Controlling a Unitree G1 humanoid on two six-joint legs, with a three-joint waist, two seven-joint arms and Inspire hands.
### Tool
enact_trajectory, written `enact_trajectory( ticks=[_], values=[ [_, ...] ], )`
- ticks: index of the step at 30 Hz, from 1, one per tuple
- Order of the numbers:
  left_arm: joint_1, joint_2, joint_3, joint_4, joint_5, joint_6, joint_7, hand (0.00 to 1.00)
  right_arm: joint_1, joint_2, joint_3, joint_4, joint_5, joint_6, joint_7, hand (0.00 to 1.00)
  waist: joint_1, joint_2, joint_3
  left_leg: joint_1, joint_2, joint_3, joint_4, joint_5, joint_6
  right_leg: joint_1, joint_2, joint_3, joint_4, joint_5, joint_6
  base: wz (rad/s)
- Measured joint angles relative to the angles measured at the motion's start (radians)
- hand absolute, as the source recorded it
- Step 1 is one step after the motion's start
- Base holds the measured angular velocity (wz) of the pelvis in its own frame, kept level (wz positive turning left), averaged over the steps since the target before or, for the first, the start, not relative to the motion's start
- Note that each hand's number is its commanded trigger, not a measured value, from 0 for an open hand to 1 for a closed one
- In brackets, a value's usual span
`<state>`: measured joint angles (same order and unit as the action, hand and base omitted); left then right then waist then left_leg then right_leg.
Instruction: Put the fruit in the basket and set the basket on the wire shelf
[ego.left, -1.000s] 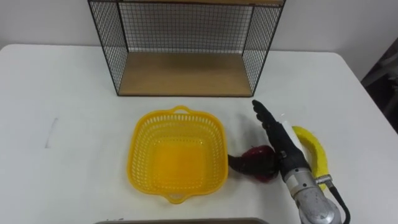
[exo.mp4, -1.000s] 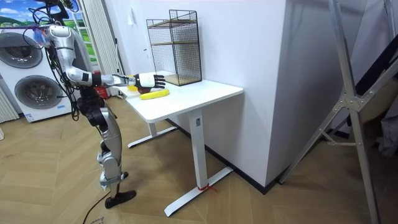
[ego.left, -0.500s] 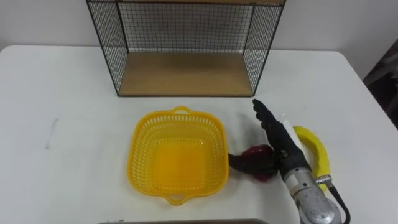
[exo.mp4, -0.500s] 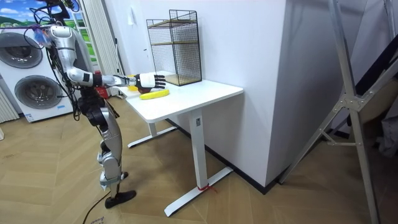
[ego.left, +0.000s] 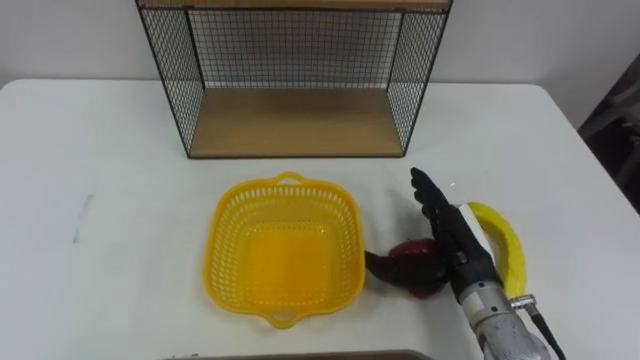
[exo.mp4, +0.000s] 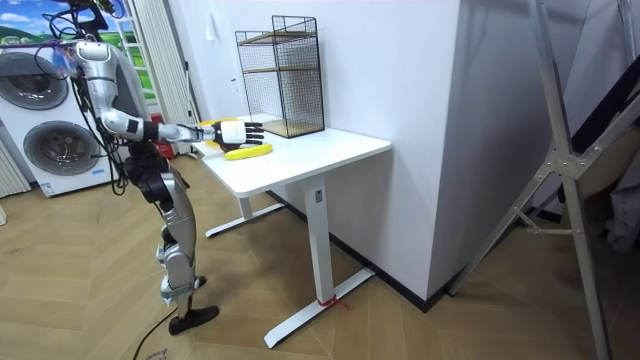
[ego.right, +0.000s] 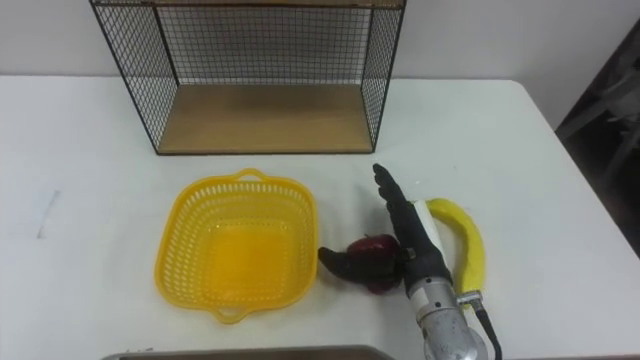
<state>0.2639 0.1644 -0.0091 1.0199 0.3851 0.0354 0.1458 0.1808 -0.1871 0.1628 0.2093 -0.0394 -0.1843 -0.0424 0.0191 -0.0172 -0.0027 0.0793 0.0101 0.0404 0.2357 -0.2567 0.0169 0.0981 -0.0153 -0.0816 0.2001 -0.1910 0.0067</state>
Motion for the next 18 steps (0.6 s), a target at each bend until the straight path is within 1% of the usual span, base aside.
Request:
enact_trajectory(
  ticks=[2, 5, 7, 10, 13, 15, 16, 17, 18],
  values=[
    [0.000, 0.000, 0.007, 0.000, 0.000, 0.000, 0.000, 0.00, -0.003, 0.000, 0.000, 0.013, -0.001, -0.006, 0.000, 0.00, 0.002, -0.003, -0.0020, 0.002, 0.000, -0.001, 0.002, 0.000, 0.000, 0.003, 0.000, 0.000, -0.001, 0.000, 0.000, 0.00],
    [0.001, 0.000, 0.007, 0.000, 0.000, 0.000, 0.000, 0.00, 0.000, 0.000, -0.001, 0.021, -0.001, -0.012, -0.001, 0.00, 0.001, -0.004, -0.0024, 0.003, 0.000, -0.001, 0.004, 0.000, 0.000, 0.006, 0.000, 0.000, -0.001, 0.001, 0.000, 0.00],
    [0.001, 0.000, 0.007, 0.000, 0.000, 0.000, 0.000, 0.00, 0.001, 0.000, -0.003, 0.036, -0.001, -0.024, -0.001, 0.00, 0.001, -0.002, -0.0035, 0.005, 0.000, -0.001, 0.004, 0.000, 0.000, 0.008, 0.001, -0.001, -0.016, 0.007, -0.001, 0.00],
    [0.002, 0.000, 0.007, 0.000, 0.000, 0.000, 0.000, 0.00, 0.009, 0.001, -0.010, 0.042, -0.001, -0.030, -0.001, 0.00, 0.001, -0.003, -0.0034, 0.005, 0.000, -0.001, 0.005, 0.000, 0.000, 0.008, 0.001, 0.000, -0.015, 0.008, 0.000, 0.00],
    [0.003, 0.000, 0.008, 0.000, 0.000, 0.000, 0.000, 0.00, 0.015, 0.001, -0.014, 0.054, -0.006, -0.045, -0.006, 0.00, 0.001, -0.002, -0.0034, 0.008, 0.000, 0.000, 0.003, 0.000, 0.000, 0.016, 0.001, 0.000, -0.016, 0.008, 0.001, 0.00],
    [0.004, 0.000, 0.008, 0.000, -0.001, 0.000, 0.000, 0.00, 0.022, 0.001, -0.017, 0.054, -0.007, -0.046, -0.011, 0.00, 0.001, -0.002, -0.0031, 0.014, 0.000, 0.000, 0.001, 0.000, 0.000, 0.022, 0.001, 0.000, -0.017, 0.008, 0.001, 0.00],
    [0.003, 0.000, 0.008, 0.000, 0.000, 0.000, 0.000, 0.00, 0.027, 0.001, -0.020, 0.054, -0.009, -0.048, -0.013, 0.32, 0.001, -0.002, -0.0031, 0.016, 0.000, 0.000, 0.000, 0.000, 0.000, 0.022, 0.001, -0.001, -0.018, 0.008, 0.001, 0.00],
    [0.003, 0.000, 0.008, 0.000, 0.000, 0.000, 0.000, 0.00, 0.033, 0.001, -0.024, 0.054, -0.009, -0.056, -0.014, 1.00, 0.001, -0.002, -0.0031, 0.016, 0.000, 0.000, 0.000, 0.000, 0.001, 0.022, 0.001, -0.001, -0.020, 0.008, 0.001, 0.00],
    [0.002, 0.000, 0.008, 0.000, 0.000, 0.000, 0.000, 0.00, 0.037, 0.000, -0.027, 0.053, -0.009, -0.059, -0.014, 1.00, 0.001, -0.002, -0.0031, 0.016, 0.000, 0.000, 0.000, 0.000, 0.001, 0.022, 0.001, -0.001, -0.021, 0.008, 0.001, 0.00]
  ],
)
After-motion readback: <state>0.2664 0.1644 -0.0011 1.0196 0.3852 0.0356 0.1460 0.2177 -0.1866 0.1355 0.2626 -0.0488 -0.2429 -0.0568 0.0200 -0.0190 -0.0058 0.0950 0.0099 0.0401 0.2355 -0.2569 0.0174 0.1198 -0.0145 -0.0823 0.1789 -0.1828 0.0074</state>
